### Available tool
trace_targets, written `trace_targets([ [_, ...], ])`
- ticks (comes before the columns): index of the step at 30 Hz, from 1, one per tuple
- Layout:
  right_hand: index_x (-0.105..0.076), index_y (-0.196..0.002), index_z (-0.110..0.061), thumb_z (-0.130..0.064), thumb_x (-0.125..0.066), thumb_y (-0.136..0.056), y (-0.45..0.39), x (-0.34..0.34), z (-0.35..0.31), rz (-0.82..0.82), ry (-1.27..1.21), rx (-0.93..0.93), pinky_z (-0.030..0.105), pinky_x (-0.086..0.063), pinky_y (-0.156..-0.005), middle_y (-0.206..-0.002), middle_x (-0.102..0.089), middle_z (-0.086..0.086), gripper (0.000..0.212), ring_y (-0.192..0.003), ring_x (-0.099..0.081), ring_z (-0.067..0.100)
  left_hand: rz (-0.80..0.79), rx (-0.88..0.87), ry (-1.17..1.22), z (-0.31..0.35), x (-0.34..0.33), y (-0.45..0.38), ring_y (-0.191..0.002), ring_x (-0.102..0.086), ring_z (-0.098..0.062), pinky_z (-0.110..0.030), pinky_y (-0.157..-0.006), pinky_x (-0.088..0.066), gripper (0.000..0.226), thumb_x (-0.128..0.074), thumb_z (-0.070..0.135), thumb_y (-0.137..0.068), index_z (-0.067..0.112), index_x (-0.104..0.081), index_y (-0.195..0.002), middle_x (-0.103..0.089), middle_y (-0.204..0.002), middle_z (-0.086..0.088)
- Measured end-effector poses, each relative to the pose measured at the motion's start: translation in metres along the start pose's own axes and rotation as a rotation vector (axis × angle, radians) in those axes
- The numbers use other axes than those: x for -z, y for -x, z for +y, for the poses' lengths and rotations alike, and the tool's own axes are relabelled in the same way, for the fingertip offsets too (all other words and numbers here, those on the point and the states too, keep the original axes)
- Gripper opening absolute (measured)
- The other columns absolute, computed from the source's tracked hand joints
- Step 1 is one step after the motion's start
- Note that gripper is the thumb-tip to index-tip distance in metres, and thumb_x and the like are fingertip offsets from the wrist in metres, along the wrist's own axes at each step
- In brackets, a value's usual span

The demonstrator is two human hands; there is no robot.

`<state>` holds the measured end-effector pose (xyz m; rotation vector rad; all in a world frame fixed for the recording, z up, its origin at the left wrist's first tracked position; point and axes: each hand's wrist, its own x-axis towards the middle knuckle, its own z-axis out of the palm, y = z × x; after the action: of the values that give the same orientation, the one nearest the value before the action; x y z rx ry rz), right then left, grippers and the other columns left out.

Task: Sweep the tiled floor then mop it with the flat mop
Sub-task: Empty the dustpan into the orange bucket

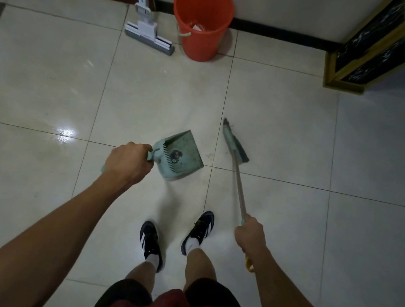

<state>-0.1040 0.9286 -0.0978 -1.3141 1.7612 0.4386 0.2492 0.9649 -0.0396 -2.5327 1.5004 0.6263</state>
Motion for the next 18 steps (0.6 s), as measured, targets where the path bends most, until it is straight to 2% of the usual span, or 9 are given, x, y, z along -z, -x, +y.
trace_targets([
  [4,-0.045,-0.146,-0.007,-0.006,-0.045,-0.091,0.007,-0.013,0.006,-0.058,-0.027,0.006,0.043,-0.052,-0.1,-0.138,-0.055,0.017,0.055,-0.121,-0.057,0.034,-0.01,-0.045,-0.029,0.012,0.004,-0.008,-0.078,-0.066,-0.034,-0.035,-0.067,-0.05,0.022,-0.056,0.037,-0.093,0.025,-0.07,-0.106,-0.071,-0.089,-0.009],
  [7,-0.043,-0.148,-0.011,-0.007,-0.044,-0.092,0.01,-0.018,0.006,-0.054,-0.05,0.001,0.047,-0.055,-0.094,-0.136,-0.056,0.017,0.056,-0.116,-0.059,0.036,-0.004,-0.051,-0.045,0.015,0.018,-0.016,-0.073,-0.063,-0.034,-0.034,-0.063,-0.045,0.019,-0.059,0.036,-0.09,0.023,-0.071,-0.098,-0.068,-0.083,-0.008],
  [12,-0.039,-0.152,-0.012,-0.006,-0.045,-0.092,0.007,-0.018,0.003,-0.036,-0.082,-0.013,0.048,-0.057,-0.091,-0.136,-0.056,0.018,0.06,-0.114,-0.061,0.037,-0.015,0.0,-0.052,0.008,0.03,-0.019,-0.064,-0.054,-0.029,-0.033,-0.062,-0.046,0.013,-0.065,0.031,-0.086,0.022,-0.072,-0.092,-0.055,-0.072,-0.002],
  [15,-0.037,-0.153,-0.012,-0.005,-0.045,-0.093,0.007,-0.017,-0.002,-0.059,-0.052,-0.01,0.036,-0.06,-0.076,-0.135,-0.056,0.018,0.061,-0.106,-0.063,0.033,-0.031,0.01,-0.049,0.005,0.027,-0.018,-0.069,-0.059,-0.031,-0.035,-0.065,-0.05,0.013,-0.065,0.03,-0.086,0.022,-0.072,-0.094,-0.061,-0.077,-0.005],
  [18,-0.035,-0.154,-0.013,-0.004,-0.043,-0.093,0.008,-0.02,-0.006,-0.11,-0.041,-0.004,0.029,-0.055,-0.055,-0.138,-0.053,0.017,0.062,-0.086,-0.061,0.026,-0.034,0.004,-0.051,0.007,0.024,-0.021,-0.073,-0.062,-0.032,-0.035,-0.067,-0.052,0.014,-0.064,0.028,-0.086,0.021,-0.071,-0.095,-0.067,-0.084,-0.008],
])
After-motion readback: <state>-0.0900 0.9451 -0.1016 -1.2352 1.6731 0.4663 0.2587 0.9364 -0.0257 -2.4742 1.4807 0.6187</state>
